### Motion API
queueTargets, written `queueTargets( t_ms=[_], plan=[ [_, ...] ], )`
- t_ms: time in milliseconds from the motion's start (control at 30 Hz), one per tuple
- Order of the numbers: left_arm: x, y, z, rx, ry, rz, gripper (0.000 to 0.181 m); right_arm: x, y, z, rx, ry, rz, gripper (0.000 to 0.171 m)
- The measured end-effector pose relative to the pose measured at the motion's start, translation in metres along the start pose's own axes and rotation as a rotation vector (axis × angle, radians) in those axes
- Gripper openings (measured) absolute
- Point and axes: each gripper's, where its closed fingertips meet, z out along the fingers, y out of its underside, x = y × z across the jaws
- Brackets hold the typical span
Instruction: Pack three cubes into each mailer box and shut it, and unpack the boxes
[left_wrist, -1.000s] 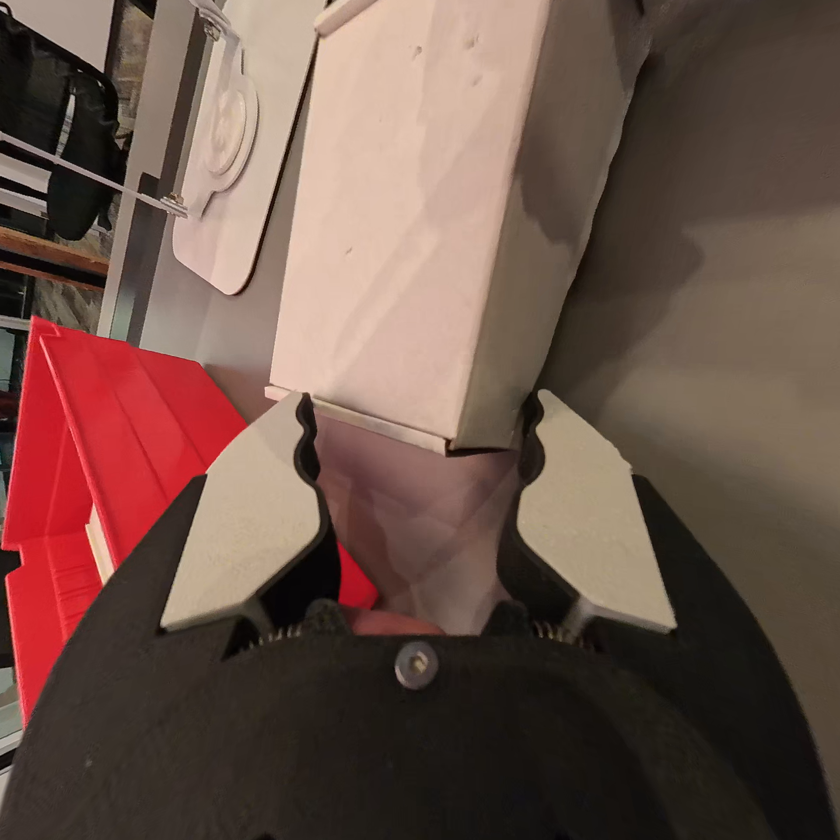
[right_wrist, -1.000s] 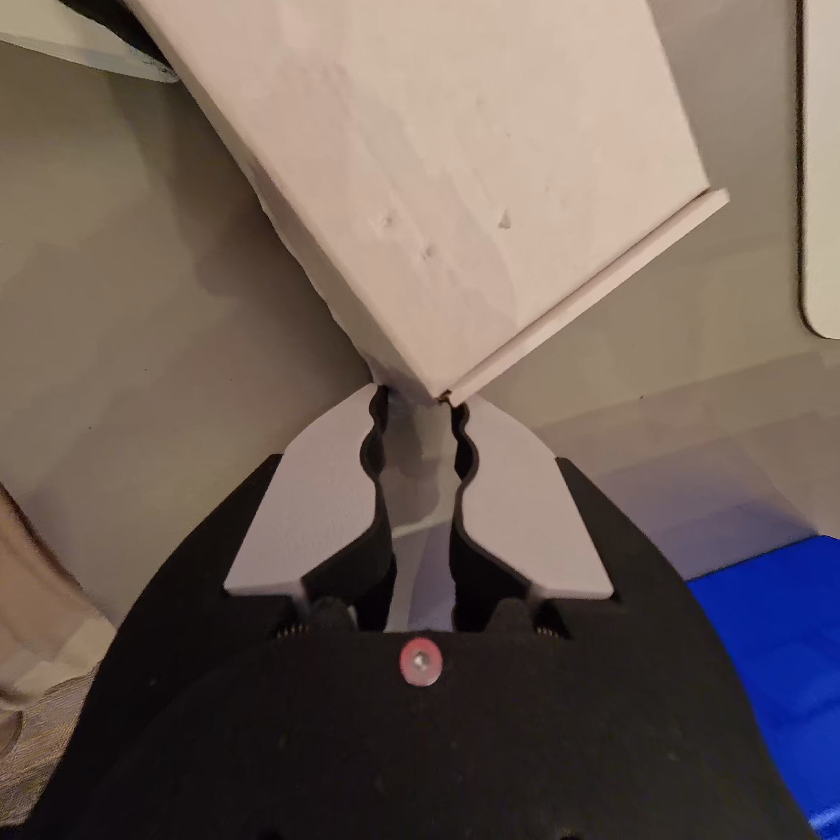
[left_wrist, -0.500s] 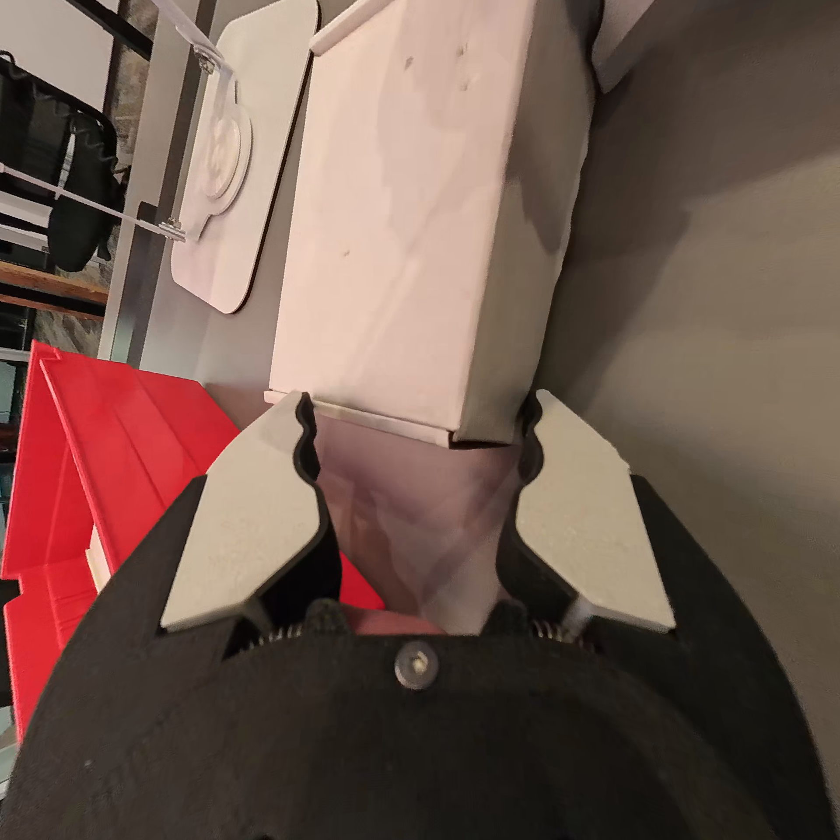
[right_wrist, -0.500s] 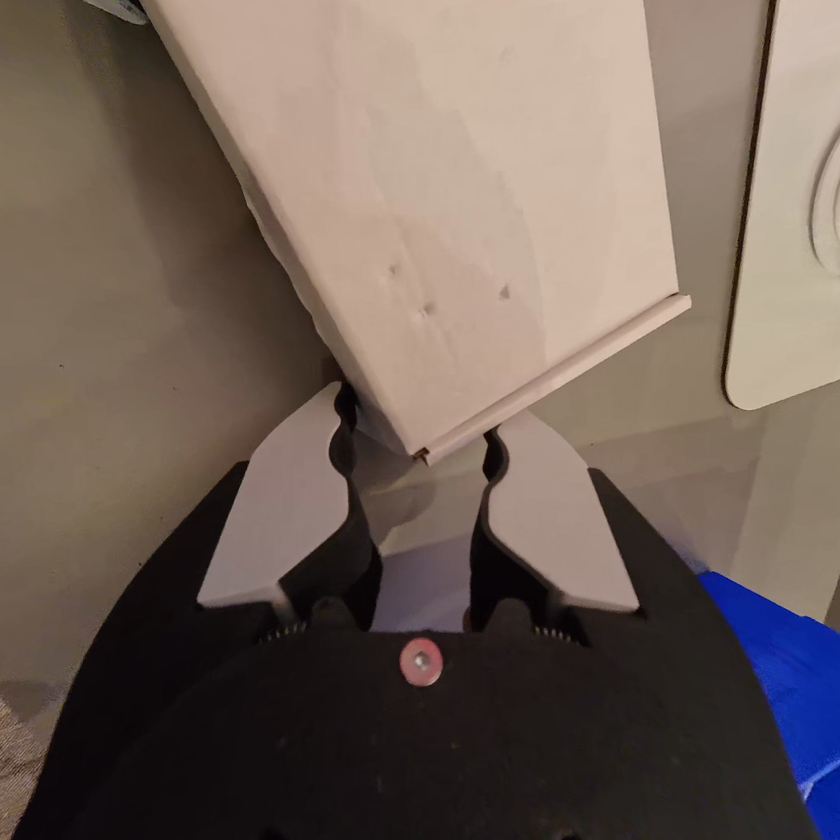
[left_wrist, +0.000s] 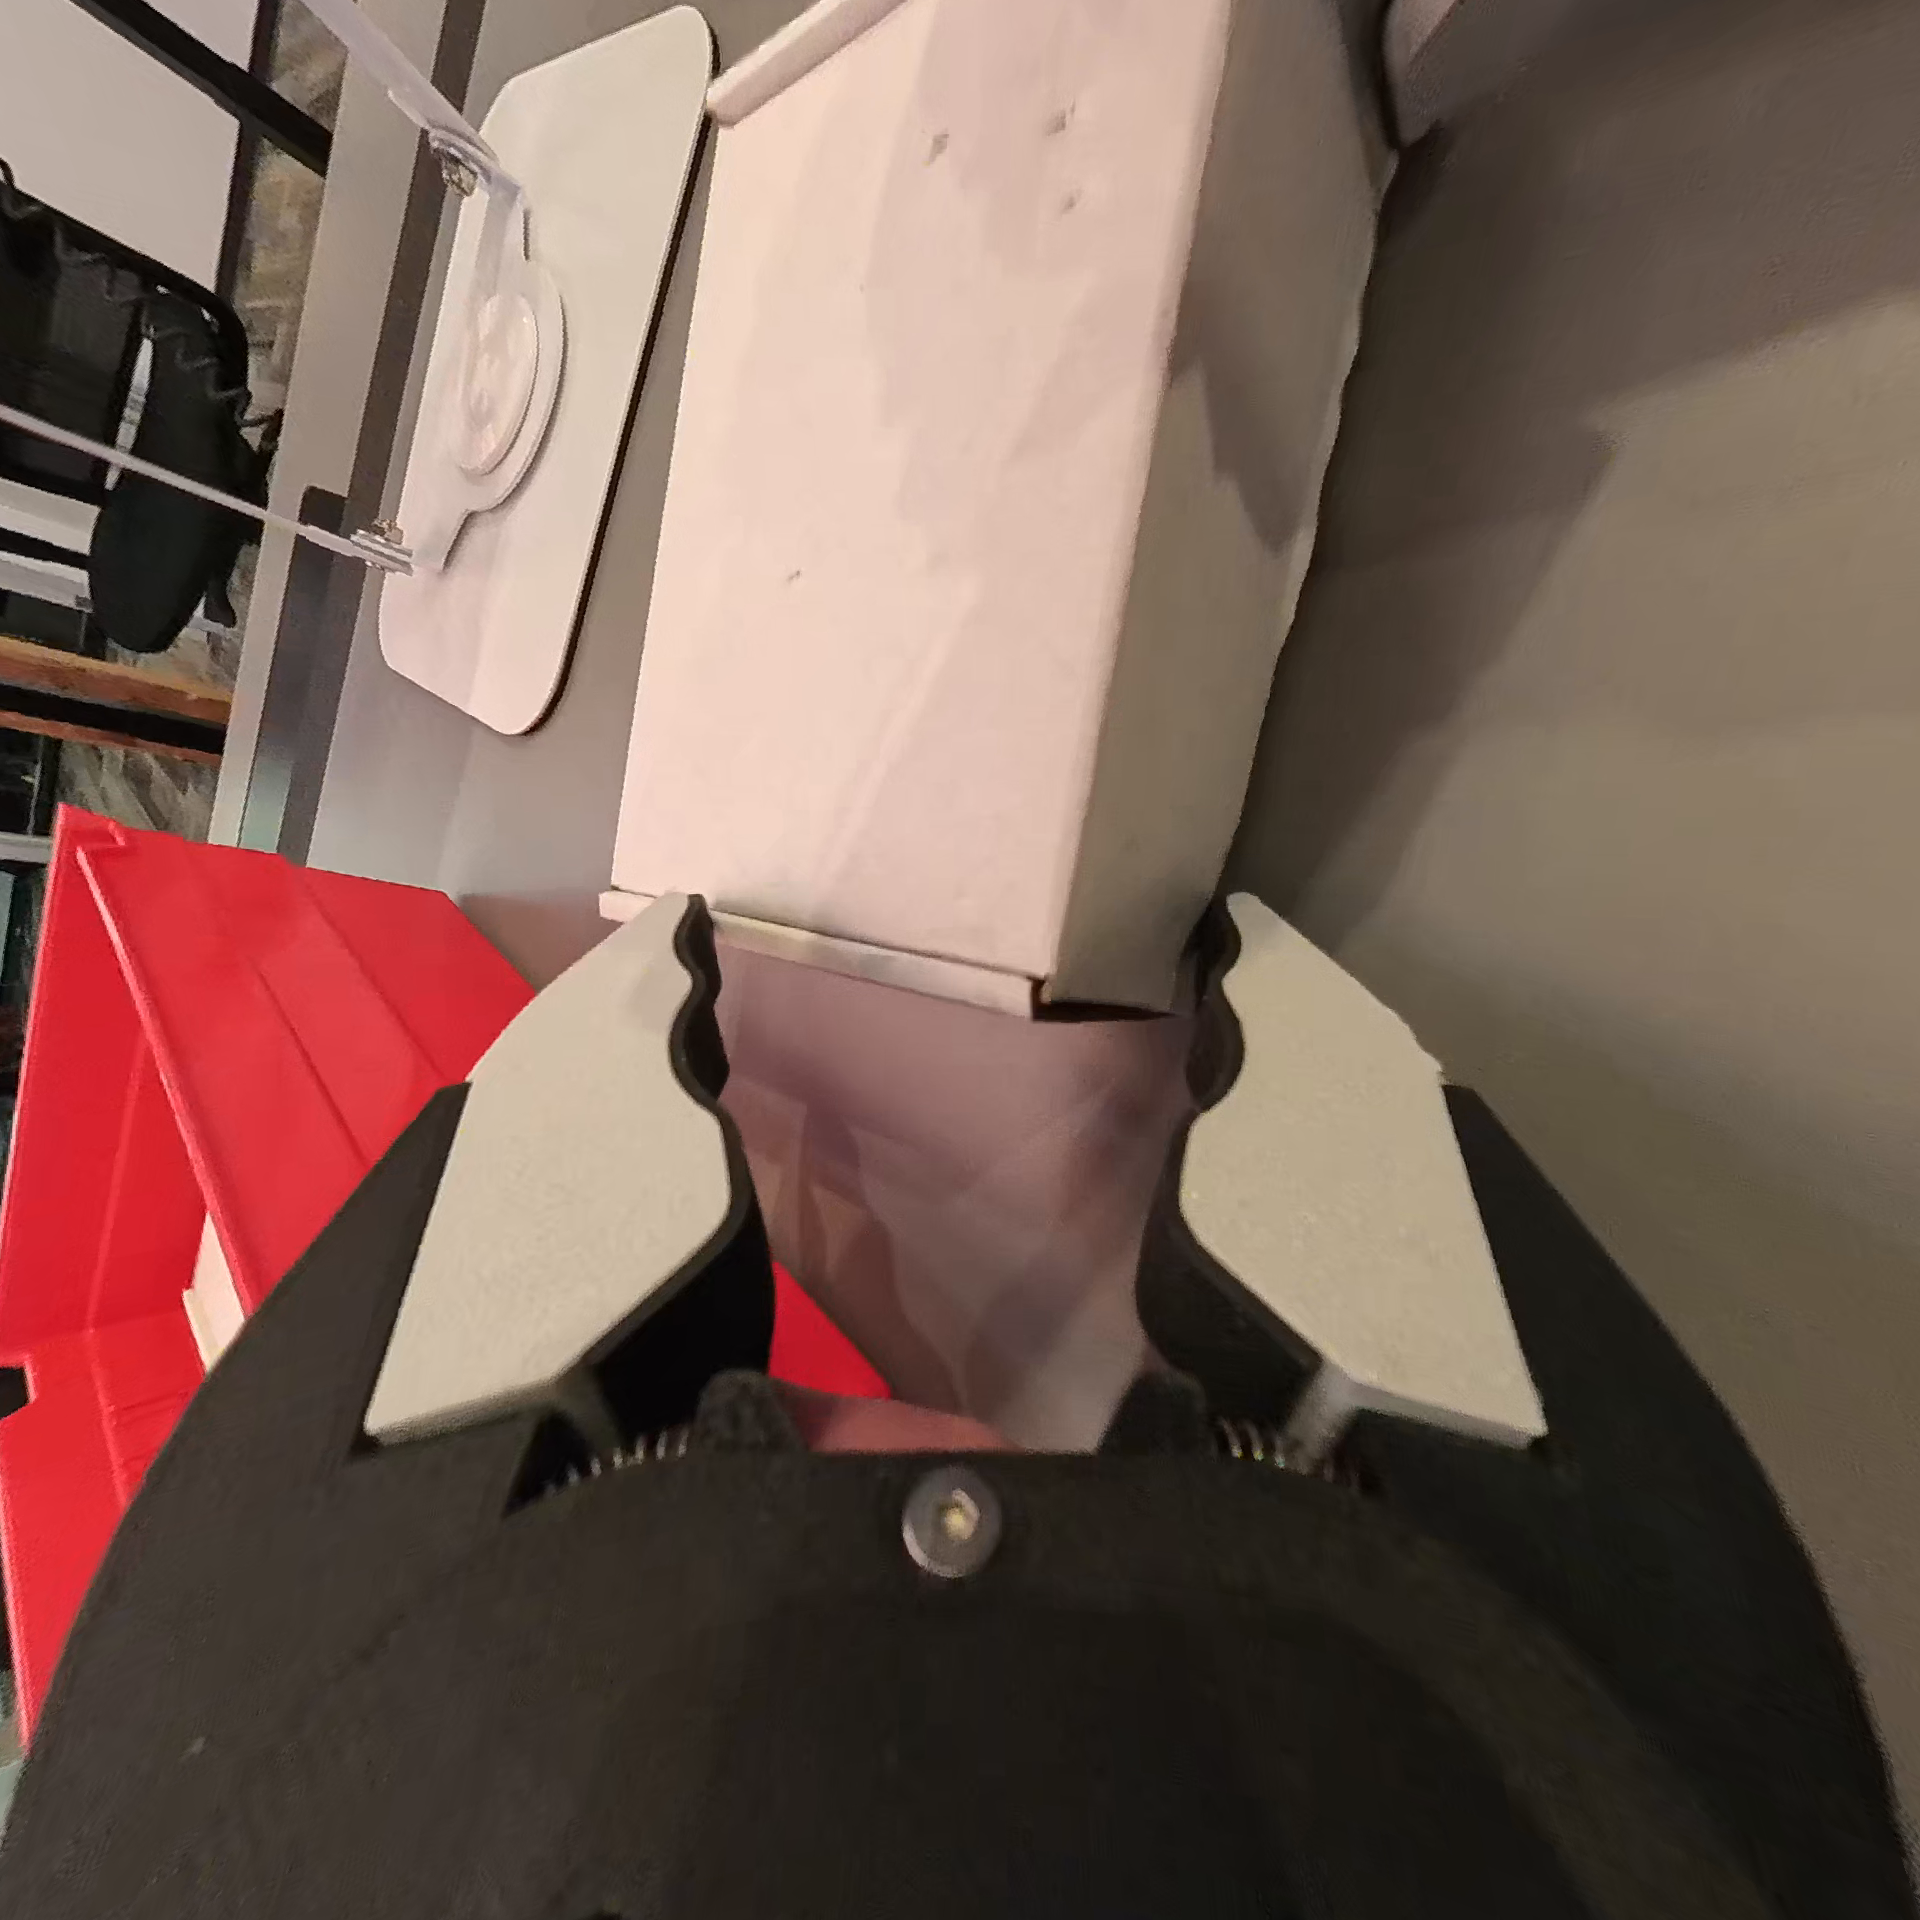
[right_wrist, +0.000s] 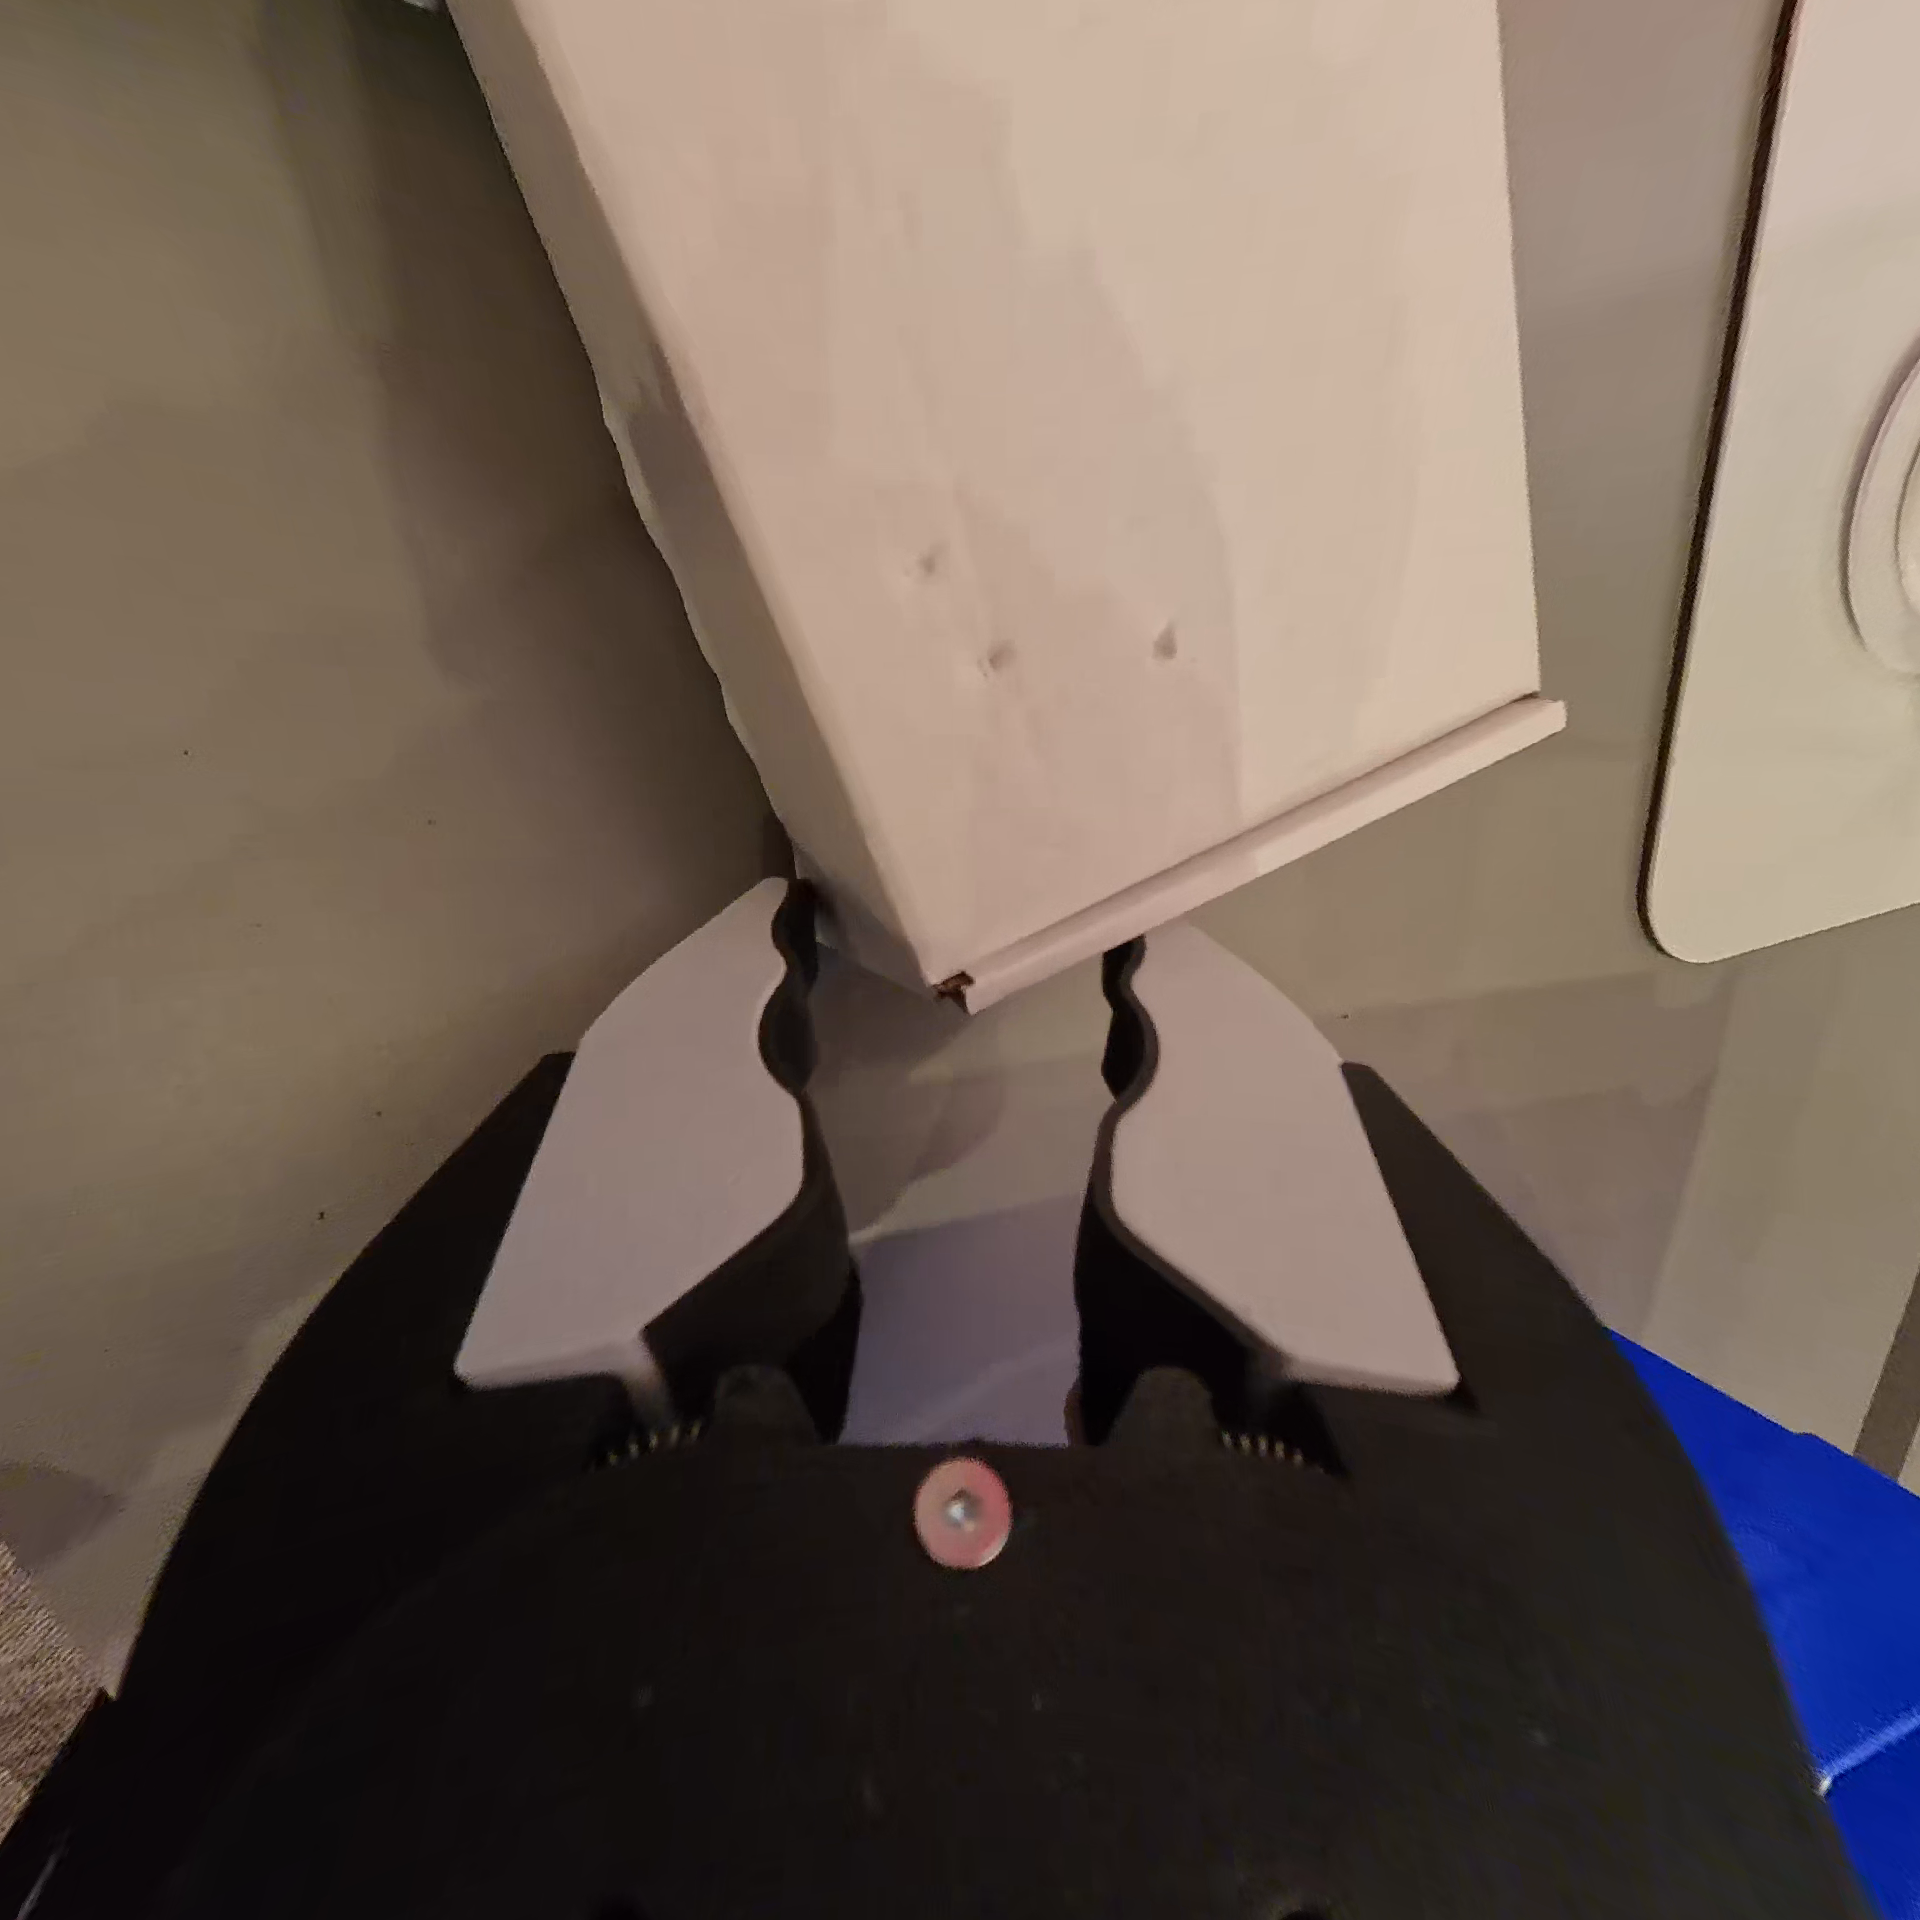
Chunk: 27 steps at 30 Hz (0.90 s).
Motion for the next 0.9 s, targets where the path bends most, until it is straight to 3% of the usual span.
queueTargets(
  t_ms=[167, 333, 467, 600, 900],
  plan=[
    [0.0, 0.0, 0.0, 0.016, -0.009, 0.012, 0.087, -0.002, 0.003, 0.004, -0.023, -0.044, 0.003, 0.036],
    [-0.001, 0.001, 0.0, 0.008, -0.005, 0.007, 0.087, -0.002, 0.002, 0.003, -0.002, -0.074, 0.067, 0.037],
    [-0.001, 0.001, 0.0, 0.014, 0.011, 0.025, 0.087, 0.006, -0.005, -0.019, 0.032, -0.059, 0.018, 0.07],
    [-0.001, 0.001, 0.0, 0.013, 0.026, 0.041, 0.087, 0.017, -0.022, -0.021, -0.013, -0.054, -0.061, 0.121],
    [0.004, -0.004, -0.001, 0.021, 0.038, 0.057, 0.087, 0.005, -0.058, 0.015, -0.147, -0.187, -0.229, 0.13]
  ],
)
